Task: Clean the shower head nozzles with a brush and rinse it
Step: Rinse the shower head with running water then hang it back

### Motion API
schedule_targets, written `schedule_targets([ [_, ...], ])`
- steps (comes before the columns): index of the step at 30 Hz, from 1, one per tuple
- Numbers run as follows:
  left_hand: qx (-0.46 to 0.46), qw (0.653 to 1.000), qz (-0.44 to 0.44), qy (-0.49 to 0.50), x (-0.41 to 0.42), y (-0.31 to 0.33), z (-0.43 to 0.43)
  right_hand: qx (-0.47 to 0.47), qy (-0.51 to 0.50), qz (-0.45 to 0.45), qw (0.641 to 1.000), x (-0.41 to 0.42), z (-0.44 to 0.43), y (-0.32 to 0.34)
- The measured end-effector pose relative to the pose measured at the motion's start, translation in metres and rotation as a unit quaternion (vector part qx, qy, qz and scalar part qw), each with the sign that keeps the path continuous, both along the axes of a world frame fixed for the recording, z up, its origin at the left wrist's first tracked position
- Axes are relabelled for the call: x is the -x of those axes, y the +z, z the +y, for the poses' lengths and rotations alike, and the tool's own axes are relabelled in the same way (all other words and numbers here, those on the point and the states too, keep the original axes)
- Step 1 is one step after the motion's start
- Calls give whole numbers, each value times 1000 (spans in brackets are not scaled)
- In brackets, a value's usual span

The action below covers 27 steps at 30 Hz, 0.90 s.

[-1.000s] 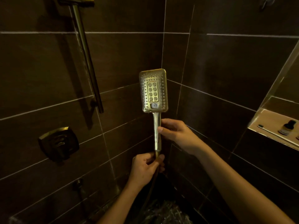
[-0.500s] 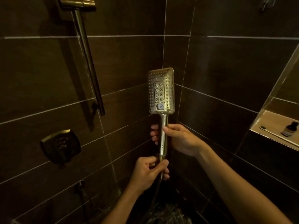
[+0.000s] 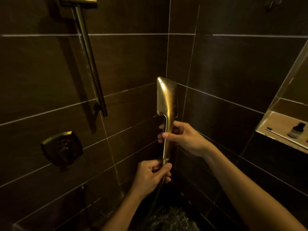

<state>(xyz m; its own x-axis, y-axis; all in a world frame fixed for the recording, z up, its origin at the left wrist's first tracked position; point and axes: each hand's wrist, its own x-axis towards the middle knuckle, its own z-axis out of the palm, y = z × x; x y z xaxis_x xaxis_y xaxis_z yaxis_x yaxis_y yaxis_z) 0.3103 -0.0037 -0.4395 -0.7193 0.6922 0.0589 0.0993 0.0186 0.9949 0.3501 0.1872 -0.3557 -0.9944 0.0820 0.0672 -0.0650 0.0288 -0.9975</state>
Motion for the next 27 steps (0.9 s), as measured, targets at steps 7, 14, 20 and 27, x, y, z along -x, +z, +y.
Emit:
schedule_targets([
  [7, 17, 997, 31, 68, -4, -4, 7, -229, -161, 32, 959, 3, -21, -4],
  [14, -4, 999, -28, 28, 1, 0, -4, -18, -12, 17, 1000, -6, -21, 2],
  [20, 13, 999, 13, 27, -4, 0, -8, -19, -56, -7, 998, 2, -16, -1],
  [27, 20, 999, 26, 30, -4, -3, -10, -196, -127, 31, 972, 1, -26, 0],
])
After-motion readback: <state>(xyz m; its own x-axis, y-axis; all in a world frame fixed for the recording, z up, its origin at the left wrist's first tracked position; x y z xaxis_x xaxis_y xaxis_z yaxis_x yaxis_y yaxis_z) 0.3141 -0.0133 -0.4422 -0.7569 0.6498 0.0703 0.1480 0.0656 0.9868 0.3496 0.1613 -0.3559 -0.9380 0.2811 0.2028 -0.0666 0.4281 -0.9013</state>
